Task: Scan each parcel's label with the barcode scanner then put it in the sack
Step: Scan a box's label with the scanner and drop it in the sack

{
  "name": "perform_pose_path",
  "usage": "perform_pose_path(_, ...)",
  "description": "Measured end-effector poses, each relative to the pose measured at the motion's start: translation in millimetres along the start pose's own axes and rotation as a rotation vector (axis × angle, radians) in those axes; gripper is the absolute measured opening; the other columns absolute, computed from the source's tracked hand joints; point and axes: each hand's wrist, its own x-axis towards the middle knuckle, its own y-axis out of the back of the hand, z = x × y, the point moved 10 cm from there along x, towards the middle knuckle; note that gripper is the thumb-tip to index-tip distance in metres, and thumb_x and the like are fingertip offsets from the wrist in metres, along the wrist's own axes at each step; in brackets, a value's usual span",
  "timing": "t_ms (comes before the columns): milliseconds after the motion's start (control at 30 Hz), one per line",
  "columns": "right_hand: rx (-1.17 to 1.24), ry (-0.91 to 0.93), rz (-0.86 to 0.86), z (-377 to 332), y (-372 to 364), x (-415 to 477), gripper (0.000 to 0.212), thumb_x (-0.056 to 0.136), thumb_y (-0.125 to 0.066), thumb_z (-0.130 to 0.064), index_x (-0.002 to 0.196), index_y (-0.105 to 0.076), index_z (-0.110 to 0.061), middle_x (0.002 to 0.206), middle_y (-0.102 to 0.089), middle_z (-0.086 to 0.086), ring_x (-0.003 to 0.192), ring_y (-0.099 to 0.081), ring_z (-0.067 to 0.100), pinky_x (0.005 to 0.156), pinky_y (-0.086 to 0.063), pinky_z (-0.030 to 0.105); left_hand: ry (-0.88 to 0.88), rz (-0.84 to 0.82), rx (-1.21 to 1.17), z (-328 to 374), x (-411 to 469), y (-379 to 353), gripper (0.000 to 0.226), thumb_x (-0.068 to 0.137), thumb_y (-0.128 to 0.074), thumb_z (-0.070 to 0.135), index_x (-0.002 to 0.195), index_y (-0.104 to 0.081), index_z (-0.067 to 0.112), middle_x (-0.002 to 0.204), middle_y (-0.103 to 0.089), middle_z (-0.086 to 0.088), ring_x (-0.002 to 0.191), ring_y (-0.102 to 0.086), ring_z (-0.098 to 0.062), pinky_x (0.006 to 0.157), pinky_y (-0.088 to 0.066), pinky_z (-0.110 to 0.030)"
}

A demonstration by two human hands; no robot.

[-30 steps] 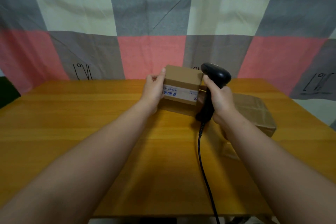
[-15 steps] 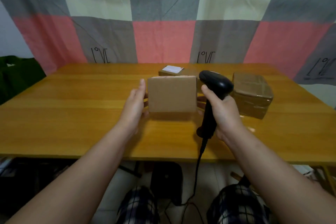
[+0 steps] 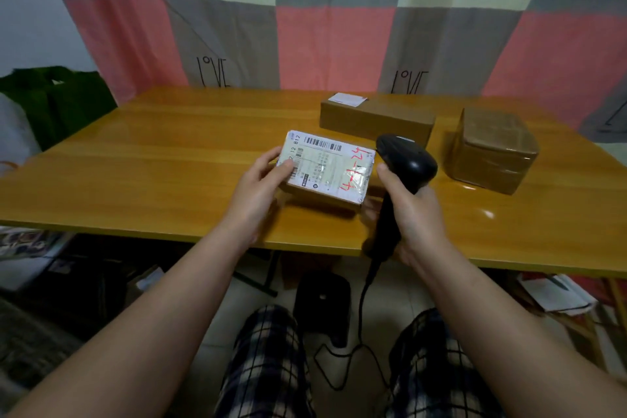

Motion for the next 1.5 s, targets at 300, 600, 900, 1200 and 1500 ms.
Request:
perform_pose_path(300, 0.008, -0.089, -0.054, 21, -11, -2, 0.025, 0.086, -0.072, -0.015, 0.108, -0.064, -0.008, 0.094, -0.075, 0.011, 0.074, -0.069, 0.021, 0.064, -0.059, 0.031, -0.120, -0.076, 0.008, 16, 2, -3, 0.048, 0.081, -0.073, 0.016, 0.112, -0.050, 0.042, 0.111, -0.062, 0.004, 0.091, -0.065, -0.007, 0.067, -0.052, -0.019)
perform_pose_path(600, -0.174, 0.099, -0.169, -15, -28, -1, 0.020, 0.083, -0.071, -0.009, 0.087, -0.065, -0.027, 0.080, -0.068, -0.015, 0.083, -0.063, 0.003, 0.070, -0.050, 0.019, -0.206, -0.112, 0.470, 54, 34, 10, 0.054, 0.070, -0.081, 0.031, 0.111, -0.046, 0.038, 0.120, -0.053, 0.007, 0.111, -0.051, -0.004, 0.101, -0.041, -0.034)
perform_pose_path(900, -0.173, 0.143, -0.226, -11, -45, -3, 0.017, 0.088, -0.067, -0.009, 0.099, -0.067, -0.022, 0.087, -0.072, -0.010, 0.085, -0.068, -0.001, 0.073, -0.053, 0.016, -0.150, -0.137, 0.261, 16, 24, -26, 0.103, 0.082, -0.073, 0.010, 0.151, -0.002, 0.036, 0.109, -0.053, 0.014, 0.090, -0.062, 0.002, 0.068, -0.055, -0.015)
perform_pose_path(1200, -0.544, 0.391, -0.125, -27, -24, -18, 0.024, 0.082, -0.075, -0.025, 0.063, -0.060, -0.026, 0.043, -0.055, -0.015, 0.054, -0.059, 0.013, 0.061, -0.054, 0.037, -0.219, 0.043, 0.360, 25, 39, -5, 0.099, 0.077, -0.079, 0.018, 0.149, -0.013, 0.037, 0.121, -0.058, 0.008, 0.111, -0.056, -0.006, 0.099, -0.049, -0.041)
perform_pose_path(1500, -0.500, 0.380, -0.148, -28, -29, -31, 0.023, 0.083, -0.074, -0.022, 0.065, -0.060, -0.027, 0.048, -0.059, -0.011, 0.055, -0.061, 0.015, 0.058, -0.054, 0.035, -0.186, 0.053, 0.363, 24, 42, -5, 0.097, 0.082, -0.074, 0.019, 0.151, -0.009, 0.038, 0.107, -0.054, 0.018, 0.092, -0.054, 0.006, 0.095, -0.050, -0.036)
